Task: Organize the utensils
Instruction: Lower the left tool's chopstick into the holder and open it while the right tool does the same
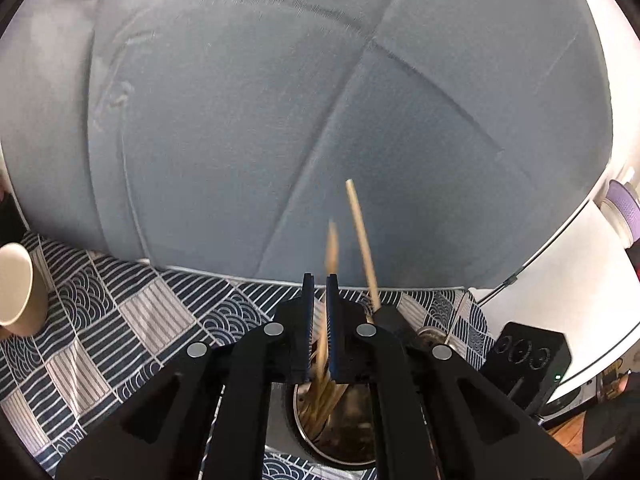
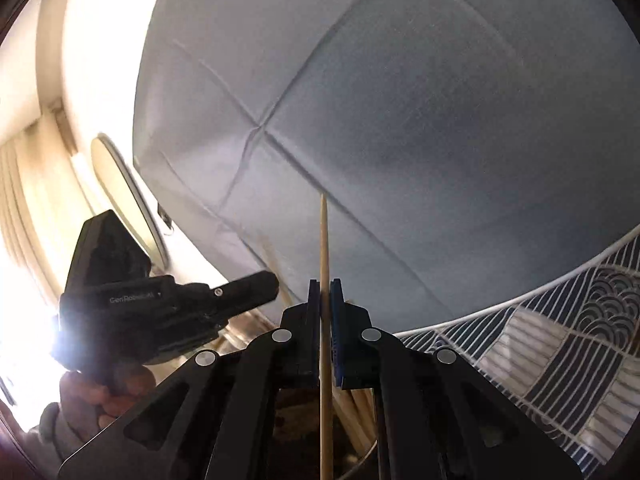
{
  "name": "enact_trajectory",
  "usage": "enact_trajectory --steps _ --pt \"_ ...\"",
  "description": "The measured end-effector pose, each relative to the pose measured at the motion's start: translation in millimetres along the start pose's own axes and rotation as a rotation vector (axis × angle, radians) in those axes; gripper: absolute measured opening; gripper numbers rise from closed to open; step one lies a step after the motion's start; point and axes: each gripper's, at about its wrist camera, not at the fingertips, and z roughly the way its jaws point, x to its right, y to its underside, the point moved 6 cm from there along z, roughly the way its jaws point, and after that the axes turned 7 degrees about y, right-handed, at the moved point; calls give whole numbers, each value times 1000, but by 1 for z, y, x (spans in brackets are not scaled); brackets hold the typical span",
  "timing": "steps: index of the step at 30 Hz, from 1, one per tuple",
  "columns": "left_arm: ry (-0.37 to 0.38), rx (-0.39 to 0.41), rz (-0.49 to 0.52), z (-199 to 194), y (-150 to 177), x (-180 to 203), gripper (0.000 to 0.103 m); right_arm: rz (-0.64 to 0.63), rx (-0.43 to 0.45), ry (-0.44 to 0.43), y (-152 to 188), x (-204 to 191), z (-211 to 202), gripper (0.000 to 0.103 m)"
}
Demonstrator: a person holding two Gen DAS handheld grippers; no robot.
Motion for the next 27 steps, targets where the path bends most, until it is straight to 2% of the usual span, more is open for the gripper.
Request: enact_trajectory --steps 3,6,12,15,18,23,27 --pt "-8 -13 16 -2 3 2 7 -62 13 28 -1 -3 -8 5" --pt "-13 -11 7 -7 6 0 19 -87 26 43 -2 -5 -18 5" --pt "-19 -23 4 -17 13 2 26 -217 -17 64 6 -21 -34 5" --pt "-21 -31 21 -18 17 6 35 -241 -32 82 9 -26 -46 5" --pt "-22 -30 49 -23 21 14 39 -296 -58 122 12 -31 -52 7" --pt "-39 -34 67 -33 28 20 51 -333 -85 193 15 -34 -65 9" --pt "-62 -9 76 -49 30 21 62 -361 -125 254 15 -37 -70 12"
